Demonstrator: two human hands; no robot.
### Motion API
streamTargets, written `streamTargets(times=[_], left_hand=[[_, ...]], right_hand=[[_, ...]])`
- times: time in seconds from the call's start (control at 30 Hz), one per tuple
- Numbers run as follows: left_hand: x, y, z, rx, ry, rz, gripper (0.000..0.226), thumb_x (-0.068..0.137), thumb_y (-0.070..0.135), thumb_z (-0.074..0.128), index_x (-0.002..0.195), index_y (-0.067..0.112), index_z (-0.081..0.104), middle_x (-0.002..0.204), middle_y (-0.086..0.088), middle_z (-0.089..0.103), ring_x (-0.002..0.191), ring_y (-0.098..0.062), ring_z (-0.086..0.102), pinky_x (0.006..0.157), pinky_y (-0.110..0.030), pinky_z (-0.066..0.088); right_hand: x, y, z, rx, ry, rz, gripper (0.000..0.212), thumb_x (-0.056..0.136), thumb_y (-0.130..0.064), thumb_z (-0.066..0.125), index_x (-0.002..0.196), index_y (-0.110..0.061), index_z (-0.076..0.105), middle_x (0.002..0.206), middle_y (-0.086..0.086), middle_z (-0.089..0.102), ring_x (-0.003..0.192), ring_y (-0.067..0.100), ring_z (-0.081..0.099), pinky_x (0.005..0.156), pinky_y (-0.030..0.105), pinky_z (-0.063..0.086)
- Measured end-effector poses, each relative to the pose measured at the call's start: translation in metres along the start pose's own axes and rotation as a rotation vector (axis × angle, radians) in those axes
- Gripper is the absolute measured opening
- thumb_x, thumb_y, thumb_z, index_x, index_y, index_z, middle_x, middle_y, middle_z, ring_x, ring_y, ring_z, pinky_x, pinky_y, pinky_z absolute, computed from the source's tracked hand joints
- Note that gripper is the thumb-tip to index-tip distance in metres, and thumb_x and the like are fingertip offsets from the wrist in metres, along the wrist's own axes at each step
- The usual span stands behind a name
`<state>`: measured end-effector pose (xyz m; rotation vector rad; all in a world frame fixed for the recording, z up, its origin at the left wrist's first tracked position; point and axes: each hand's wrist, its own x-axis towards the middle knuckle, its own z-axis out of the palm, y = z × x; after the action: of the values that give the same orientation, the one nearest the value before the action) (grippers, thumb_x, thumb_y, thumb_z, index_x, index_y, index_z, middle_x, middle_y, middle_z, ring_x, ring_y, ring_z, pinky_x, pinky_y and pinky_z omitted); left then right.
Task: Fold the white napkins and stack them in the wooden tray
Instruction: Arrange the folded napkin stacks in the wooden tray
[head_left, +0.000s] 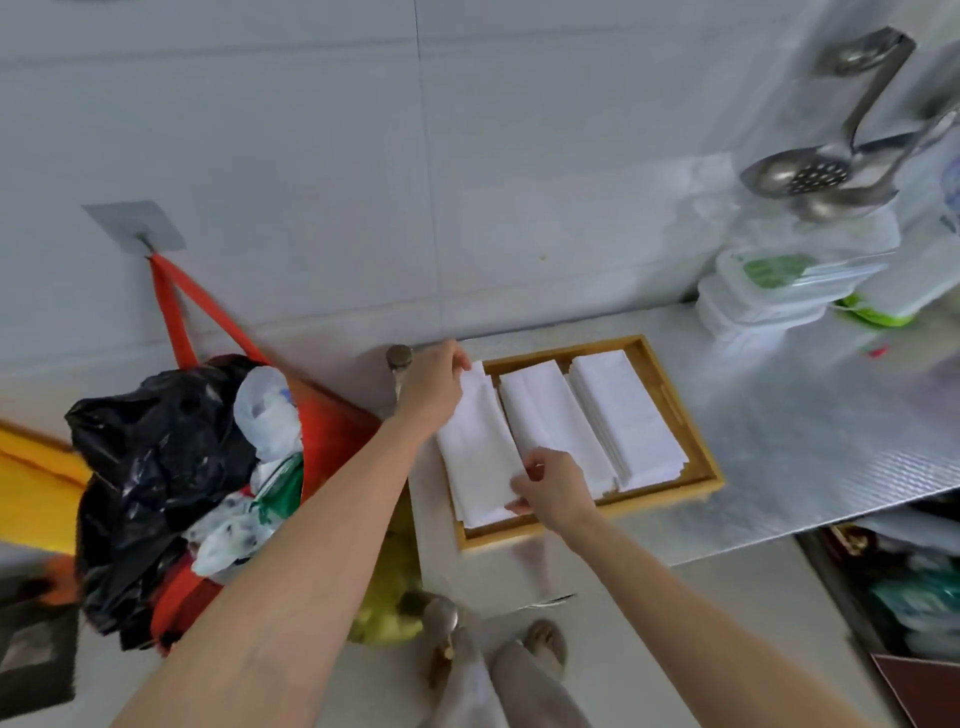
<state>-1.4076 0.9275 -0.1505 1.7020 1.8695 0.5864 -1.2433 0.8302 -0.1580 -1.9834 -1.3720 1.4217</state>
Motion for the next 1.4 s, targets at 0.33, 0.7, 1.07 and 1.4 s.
streamTargets(times=[0.33,0.7,1.07,1.4], left_hand=[[0.017,0.027,0.008,0.390,-0.172,0.210,0.026,0.094,0.017,0.052,0.117,0.012,0.062,0.119,-0.009,0.057,0.109,-0.026,0.053,0.093,-0.038,0.045],[-0.030,0.147,0.120,-0.531,-0.420,-0.362,0.050,0.102,0.032,0.041,0.147,0.012,0.032,0.150,-0.004,0.035,0.137,-0.024,0.035,0.110,-0.034,0.032],[-0.011,0.176,0.166,-0.482,-0.052,-0.664,0.058,0.102,0.037,0.037,0.151,0.013,0.016,0.154,-0.005,0.027,0.139,-0.025,0.032,0.112,-0.033,0.028],[-0.010,0.178,0.179,-0.508,0.043,-0.721,0.055,0.103,0.035,0.034,0.151,0.019,0.014,0.149,-0.006,0.034,0.132,-0.027,0.041,0.109,-0.043,0.039]], right_hand=[[0.012,-0.007,-0.059,-0.287,0.239,-0.154,0.022,0.096,-0.031,0.051,0.086,-0.014,0.062,0.077,0.000,0.064,0.070,0.014,0.059,0.062,0.026,0.048],[0.105,0.043,-0.185,-0.200,0.158,0.086,0.026,0.092,-0.039,0.054,0.099,-0.014,0.057,0.093,0.004,0.061,0.085,0.020,0.057,0.079,0.035,0.047],[0.139,0.049,-0.179,0.066,-0.152,0.129,0.028,0.094,-0.027,0.058,0.111,-0.004,0.058,0.117,0.020,0.061,0.107,0.032,0.060,0.094,0.042,0.051],[0.143,0.053,-0.178,-0.077,-0.090,-0.001,0.022,0.098,-0.026,0.049,0.111,-0.010,0.056,0.104,0.010,0.062,0.080,0.016,0.055,0.063,0.022,0.045]])
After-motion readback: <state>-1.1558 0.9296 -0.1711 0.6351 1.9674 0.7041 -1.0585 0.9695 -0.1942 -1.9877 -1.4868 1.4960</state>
